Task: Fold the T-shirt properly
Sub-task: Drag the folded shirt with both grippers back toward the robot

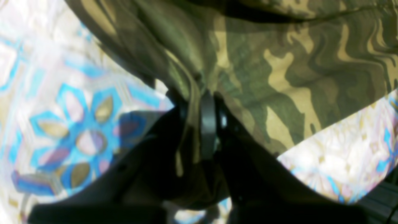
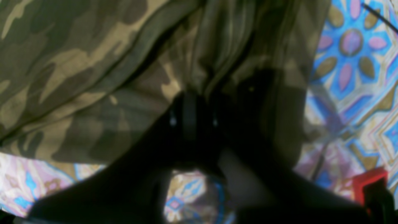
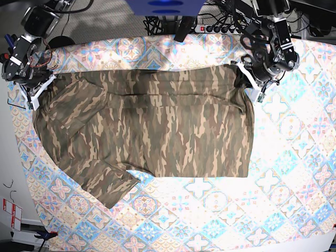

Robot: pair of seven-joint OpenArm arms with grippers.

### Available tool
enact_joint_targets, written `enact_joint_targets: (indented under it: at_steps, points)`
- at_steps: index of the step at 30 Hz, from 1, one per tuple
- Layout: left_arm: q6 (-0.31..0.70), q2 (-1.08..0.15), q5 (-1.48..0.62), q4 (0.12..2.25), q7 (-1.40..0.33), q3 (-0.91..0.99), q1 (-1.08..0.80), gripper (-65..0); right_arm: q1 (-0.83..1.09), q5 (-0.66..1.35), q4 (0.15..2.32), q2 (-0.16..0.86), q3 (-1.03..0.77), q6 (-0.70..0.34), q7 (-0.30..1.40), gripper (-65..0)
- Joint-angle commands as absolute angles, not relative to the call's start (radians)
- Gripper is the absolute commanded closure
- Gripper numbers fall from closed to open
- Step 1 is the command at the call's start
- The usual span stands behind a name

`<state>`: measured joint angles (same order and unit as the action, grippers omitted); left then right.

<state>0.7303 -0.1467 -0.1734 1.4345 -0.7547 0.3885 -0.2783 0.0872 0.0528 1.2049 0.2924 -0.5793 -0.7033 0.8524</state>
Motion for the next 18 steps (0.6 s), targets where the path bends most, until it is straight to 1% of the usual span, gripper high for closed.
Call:
enact_joint_targets:
  at_steps: [1, 4, 10, 14, 18]
  points:
    - [0.698, -0.162, -0.102, 1.434, -0.822, 0.398, -0.308, 0.0, 0.099, 0.013, 1.211, 0.302, -0.587, -0.693, 0.888, -2.7]
    - [0.698, -0.162, -0.102, 1.434, -0.816, 0.403, -0.351, 0.0, 0.133, 0.012, 1.213, 0.297, -0.587, -0.693, 0.888, -2.7]
    - [0.698, -0.163, -0.102, 1.434, -0.714, 0.404, -0.452, 0.0, 0.209, 0.016, 1.239, 0.294, -0.588, -0.694, 0.88, -2.6]
    - [0.698, -0.162, -0.107, 1.434, -0.661, 0.406, -0.496, 0.0, 0.28, 0.015, 1.359, 0.239, -0.667, -0.694, 0.877, -2.6]
    - [0.698, -0.162, -0.104, 1.434, -0.619, 0.406, -0.519, 0.0, 0.335, 0.015, 1.457, 0.22, -0.682, -0.696, 0.878, -2.6]
